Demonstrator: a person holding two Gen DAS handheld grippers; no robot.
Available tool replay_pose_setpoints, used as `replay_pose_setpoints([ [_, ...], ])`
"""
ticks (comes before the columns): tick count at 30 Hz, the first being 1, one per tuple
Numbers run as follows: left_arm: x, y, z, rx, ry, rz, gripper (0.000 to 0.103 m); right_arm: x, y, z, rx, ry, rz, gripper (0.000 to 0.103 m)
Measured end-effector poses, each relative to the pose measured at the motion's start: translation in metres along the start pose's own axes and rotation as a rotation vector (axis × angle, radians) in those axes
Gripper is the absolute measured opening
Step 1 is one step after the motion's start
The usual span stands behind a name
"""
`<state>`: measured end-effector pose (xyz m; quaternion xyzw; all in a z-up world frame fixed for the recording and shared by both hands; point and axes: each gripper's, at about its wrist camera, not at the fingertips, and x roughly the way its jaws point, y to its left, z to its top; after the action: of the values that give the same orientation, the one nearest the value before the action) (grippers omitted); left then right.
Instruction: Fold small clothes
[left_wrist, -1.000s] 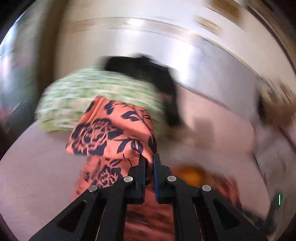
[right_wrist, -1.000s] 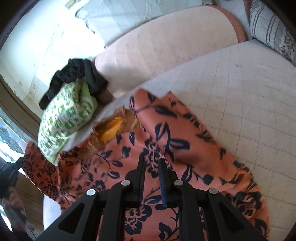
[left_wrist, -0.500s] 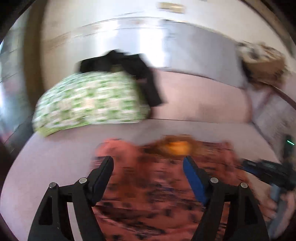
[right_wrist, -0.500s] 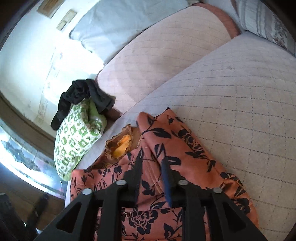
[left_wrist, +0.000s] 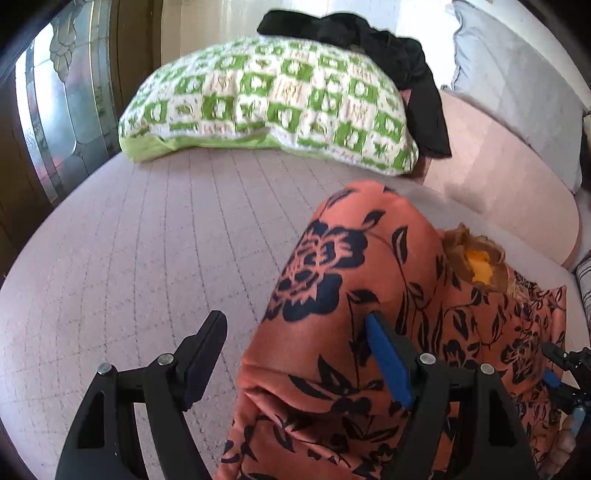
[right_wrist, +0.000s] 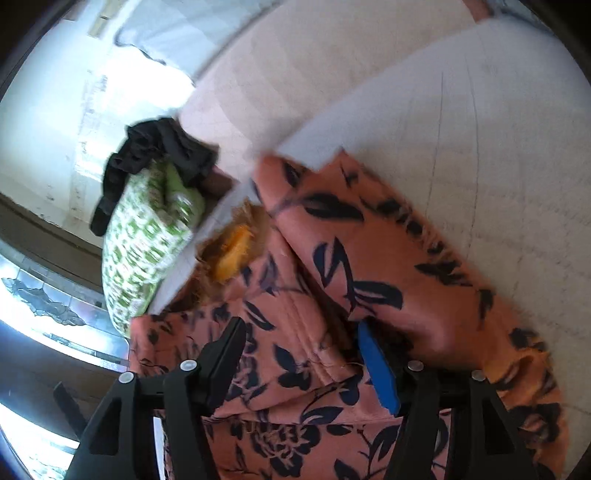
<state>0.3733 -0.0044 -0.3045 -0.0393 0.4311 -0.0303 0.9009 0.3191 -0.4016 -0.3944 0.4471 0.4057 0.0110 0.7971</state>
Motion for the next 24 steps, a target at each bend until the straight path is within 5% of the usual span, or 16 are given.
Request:
replay_pose_setpoints([
  [1,0.001,-0.002,-0.003,0.007,0.009,0.004,0.078,0.001,0.004,-0.003,-0.014,0.0,0.002,0.055],
  [3,0.005,-0.004,-0.005,0.029,0.029,0.022,0.078,0.004,0.016,-0.006,-0.069,0.023,0.015,0.023],
  [6,0.004,-0.004,-0.005,0.038,0.022,0.029,0.078,-0.014,0.038,-0.015,-0.164,-0.086,-0.03,0.017],
  [13,-0.011,-0.011,0.001,0.042,-0.043,0.034,0.078,-0.081,0.046,-0.016,-0.232,-0.298,-0.146,0.015],
  [16,-0.005,-0.021,-0.001,0.07,-0.023,0.033,0.078,-0.076,0.016,-0.008,-0.167,-0.213,-0.241,0.015],
  [18,0.002,-0.028,-0.003,0.1,-0.009,0.05,0.078,-0.059,-0.002,-0.001,-0.106,-0.076,-0.244,0.019],
  [20,0.008,-0.033,-0.004,0.127,-0.003,0.078,0.078,-0.054,-0.009,0.007,-0.078,-0.029,-0.246,0.02],
  [24,0.018,-0.033,-0.005,0.146,0.004,0.123,0.08,-0.087,-0.001,0.022,-0.111,-0.198,-0.249,0.022],
])
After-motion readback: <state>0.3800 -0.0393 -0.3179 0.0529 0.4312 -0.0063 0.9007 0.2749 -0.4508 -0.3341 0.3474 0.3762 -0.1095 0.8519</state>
